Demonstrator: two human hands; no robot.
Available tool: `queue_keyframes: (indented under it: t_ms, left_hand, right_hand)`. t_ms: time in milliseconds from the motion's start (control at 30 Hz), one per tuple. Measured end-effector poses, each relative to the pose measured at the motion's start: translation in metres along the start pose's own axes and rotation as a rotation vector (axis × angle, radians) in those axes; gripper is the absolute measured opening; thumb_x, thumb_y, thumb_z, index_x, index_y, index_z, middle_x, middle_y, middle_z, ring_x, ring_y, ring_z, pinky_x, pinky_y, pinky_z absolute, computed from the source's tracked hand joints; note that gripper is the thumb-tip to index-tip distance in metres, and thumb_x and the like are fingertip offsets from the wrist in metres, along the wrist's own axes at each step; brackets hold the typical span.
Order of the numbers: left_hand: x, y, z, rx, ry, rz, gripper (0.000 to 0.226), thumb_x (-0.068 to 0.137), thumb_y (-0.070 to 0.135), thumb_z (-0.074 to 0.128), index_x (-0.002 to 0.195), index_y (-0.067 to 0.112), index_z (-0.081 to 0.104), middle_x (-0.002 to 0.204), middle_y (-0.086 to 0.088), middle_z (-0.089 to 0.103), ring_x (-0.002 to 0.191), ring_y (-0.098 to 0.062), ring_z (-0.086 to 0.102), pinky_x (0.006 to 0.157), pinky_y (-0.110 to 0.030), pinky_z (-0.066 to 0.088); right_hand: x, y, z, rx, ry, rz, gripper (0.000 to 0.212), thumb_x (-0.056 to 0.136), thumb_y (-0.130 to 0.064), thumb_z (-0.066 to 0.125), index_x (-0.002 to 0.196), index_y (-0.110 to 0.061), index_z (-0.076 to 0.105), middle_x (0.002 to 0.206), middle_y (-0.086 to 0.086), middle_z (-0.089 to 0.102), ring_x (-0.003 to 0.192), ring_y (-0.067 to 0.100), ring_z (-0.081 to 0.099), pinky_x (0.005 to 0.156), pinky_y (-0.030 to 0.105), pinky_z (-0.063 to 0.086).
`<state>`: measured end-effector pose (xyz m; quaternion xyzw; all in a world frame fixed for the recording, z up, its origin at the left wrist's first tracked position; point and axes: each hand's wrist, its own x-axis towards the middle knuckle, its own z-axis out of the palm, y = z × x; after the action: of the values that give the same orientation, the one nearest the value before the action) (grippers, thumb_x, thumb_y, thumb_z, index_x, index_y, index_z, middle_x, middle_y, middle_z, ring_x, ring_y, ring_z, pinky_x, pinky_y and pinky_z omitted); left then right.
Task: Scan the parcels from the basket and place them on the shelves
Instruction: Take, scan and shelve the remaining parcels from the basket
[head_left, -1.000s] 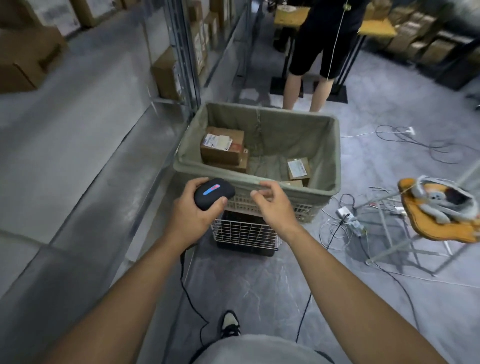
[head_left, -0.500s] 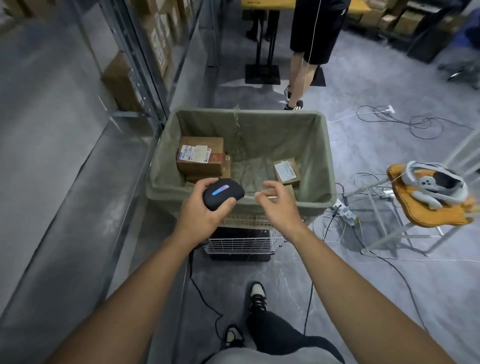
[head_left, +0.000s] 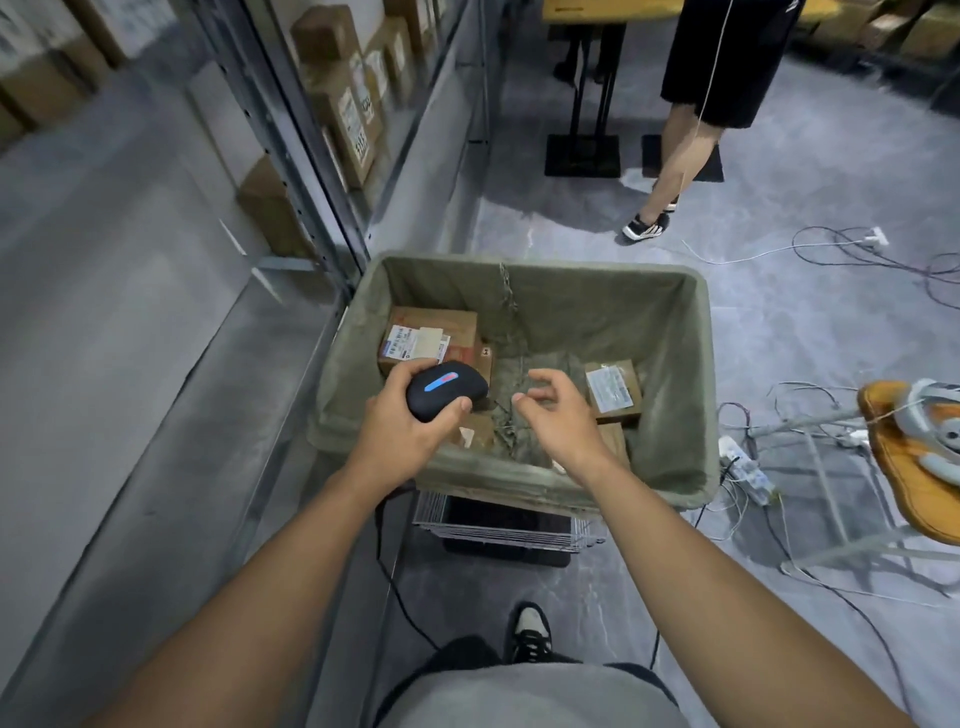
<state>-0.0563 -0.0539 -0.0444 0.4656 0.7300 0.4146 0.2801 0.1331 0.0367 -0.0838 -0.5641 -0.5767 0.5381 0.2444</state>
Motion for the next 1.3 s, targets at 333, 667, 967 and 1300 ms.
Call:
queue_keyframes:
  t_ms: [333, 667, 967, 1300]
  left_hand:
    - [0.046, -0.011, 0.011, 0.001, -0.044, -0.036, 0.051, 0.08, 0.037, 0.086, 0.121, 0.035, 0.057, 0.109, 0.021, 0.066, 0.094, 0.008, 0.065, 0.084, -0.024, 0.057]
    - [0.101, -0.032, 0.002, -0.046, -0.073, -0.126, 0.055, 0.07, 0.055, 0.078, 0.119, 0.044, 0.056, 0.11, 0.021, 0.066, 0.094, -0.008, 0.07, 0.081, -0.047, 0.062]
    - [0.136, -0.073, -0.013, -0.052, -0.038, -0.183, 0.072, 0.064, 0.064, 0.072, 0.126, 0.031, 0.059, 0.111, 0.022, 0.065, 0.098, 0.009, 0.065, 0.087, -0.027, 0.059]
    - [0.177, -0.112, -0.005, -0.03, -0.039, -0.256, 0.048, 0.086, 0.025, 0.082, 0.125, 0.03, 0.056, 0.111, 0.022, 0.062, 0.091, 0.022, 0.059, 0.072, 0.0, 0.043]
  right_hand:
    - [0.047, 0.003, 0.004, -0.003, -0.008, 0.061, 0.043, 0.096, -0.038, 0.067, 0.136, -0.03, 0.053, 0.124, -0.005, 0.06, 0.108, 0.009, 0.059, 0.089, 0.031, 0.052]
    - [0.098, 0.001, 0.025, -0.076, -0.025, 0.131, 0.049, 0.097, -0.033, 0.067, 0.142, -0.028, 0.048, 0.128, -0.002, 0.059, 0.106, 0.009, 0.058, 0.072, 0.018, 0.044]
    - [0.156, 0.012, 0.067, -0.229, -0.084, 0.118, 0.061, 0.091, -0.037, 0.073, 0.145, -0.033, 0.044, 0.139, 0.004, 0.052, 0.121, 0.02, 0.056, 0.105, 0.042, 0.05]
    - [0.25, 0.033, 0.126, -0.382, -0.136, 0.074, 0.09, 0.087, -0.042, 0.075, 0.159, -0.027, 0.023, 0.148, 0.016, 0.035, 0.138, 0.038, 0.041, 0.116, 0.047, 0.037]
